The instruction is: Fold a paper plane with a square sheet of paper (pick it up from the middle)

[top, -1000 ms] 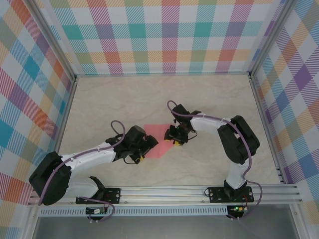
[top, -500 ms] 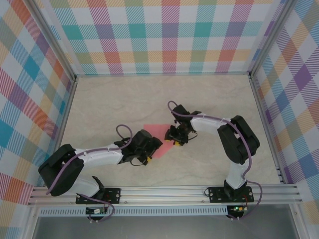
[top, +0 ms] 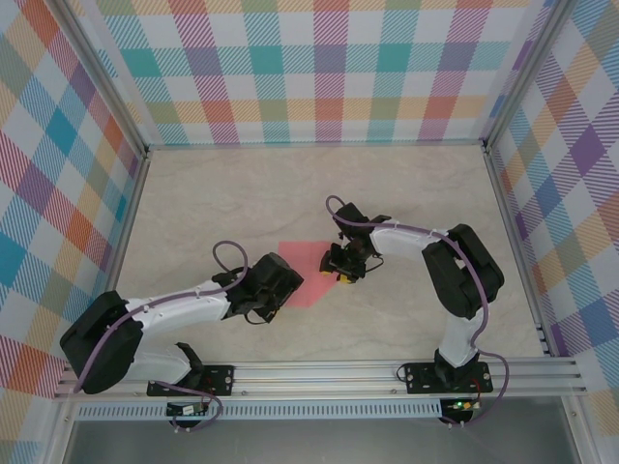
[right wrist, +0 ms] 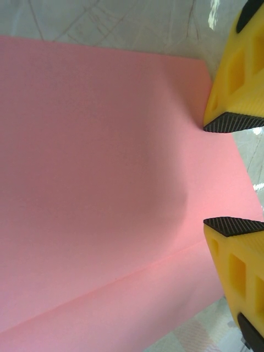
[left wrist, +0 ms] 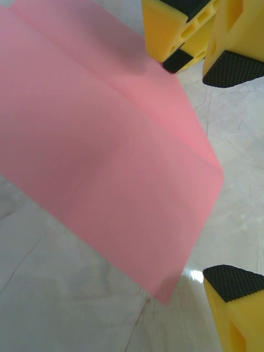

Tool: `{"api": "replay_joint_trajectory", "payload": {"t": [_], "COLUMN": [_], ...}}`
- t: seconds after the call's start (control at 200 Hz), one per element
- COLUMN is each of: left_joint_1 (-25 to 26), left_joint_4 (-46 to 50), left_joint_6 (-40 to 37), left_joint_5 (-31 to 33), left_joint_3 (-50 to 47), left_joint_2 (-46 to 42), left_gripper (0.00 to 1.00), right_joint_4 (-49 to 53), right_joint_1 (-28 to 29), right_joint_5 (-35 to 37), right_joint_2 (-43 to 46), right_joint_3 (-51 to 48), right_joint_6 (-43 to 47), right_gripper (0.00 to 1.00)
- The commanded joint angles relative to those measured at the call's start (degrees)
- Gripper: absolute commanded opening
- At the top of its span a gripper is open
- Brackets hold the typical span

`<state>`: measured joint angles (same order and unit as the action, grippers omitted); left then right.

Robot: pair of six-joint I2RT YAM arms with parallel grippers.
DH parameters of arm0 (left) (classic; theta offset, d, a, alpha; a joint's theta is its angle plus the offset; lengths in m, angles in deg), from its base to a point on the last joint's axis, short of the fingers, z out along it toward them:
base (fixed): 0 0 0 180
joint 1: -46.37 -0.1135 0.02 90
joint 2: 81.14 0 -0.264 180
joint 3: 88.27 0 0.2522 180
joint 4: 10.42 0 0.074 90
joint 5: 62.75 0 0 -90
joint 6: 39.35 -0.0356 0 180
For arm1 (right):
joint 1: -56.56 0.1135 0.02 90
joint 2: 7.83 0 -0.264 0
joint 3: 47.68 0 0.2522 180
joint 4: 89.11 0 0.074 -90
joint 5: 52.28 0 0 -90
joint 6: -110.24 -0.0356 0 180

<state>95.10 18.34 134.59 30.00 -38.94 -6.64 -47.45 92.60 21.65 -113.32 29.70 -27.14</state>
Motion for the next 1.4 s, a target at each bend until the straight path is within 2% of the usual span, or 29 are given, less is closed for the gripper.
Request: {"api": "replay_joint_trajectory", "payload": {"t": [0.0,0.215,0.455,0.59,0.9,1.1,1.26,1.395], "left_joint_1": [0.4,-0.6,-0.8,-0.9,-1.3,-1.9,-5.5,-13.6], "left_joint_4": [6.5,7.9,5.2,3.0,5.1,5.4,10.4,15.4], "left_joint_6": [-2.8,-5.2,-7.2,-8.3,-11.9,-14.0,-17.7,-23.4], "left_joint_5": [3.3,5.0,3.0,2.6,4.0,4.0,5.0,4.2], "left_joint_3": [2.4,4.5,5.7,6.0,9.2,10.0,11.0,11.4], "left_joint_2": [0.5,4.2,8.9,9.6,9.6,9.7,7.6,3.4], "left_gripper": [0.86,0.87,0.87,0.82,0.67,0.67,0.69,0.78], "right_joint_4": [0.7,1.1,1.2,1.2,1.0,1.3,3.7,6.4], "right_joint_1": [-0.3,-0.3,-0.3,-0.4,-0.5,-0.6,-0.5,0.7], "right_joint_5": [0.7,1.0,0.9,0.9,1.1,1.2,5.0,9.0], "right_joint_2": [-1.2,-1.2,-1.4,-1.5,-1.6,-1.4,1.3,4.5], "right_joint_3": [-0.4,-0.5,-0.4,-0.7,-1.2,-1.0,1.9,6.7], "right_joint_6": [0.4,0.8,1.2,1.2,1.3,2.1,7.5,15.0], "right_gripper": [0.47,0.47,0.47,0.47,0.47,0.47,0.51,0.58]}}
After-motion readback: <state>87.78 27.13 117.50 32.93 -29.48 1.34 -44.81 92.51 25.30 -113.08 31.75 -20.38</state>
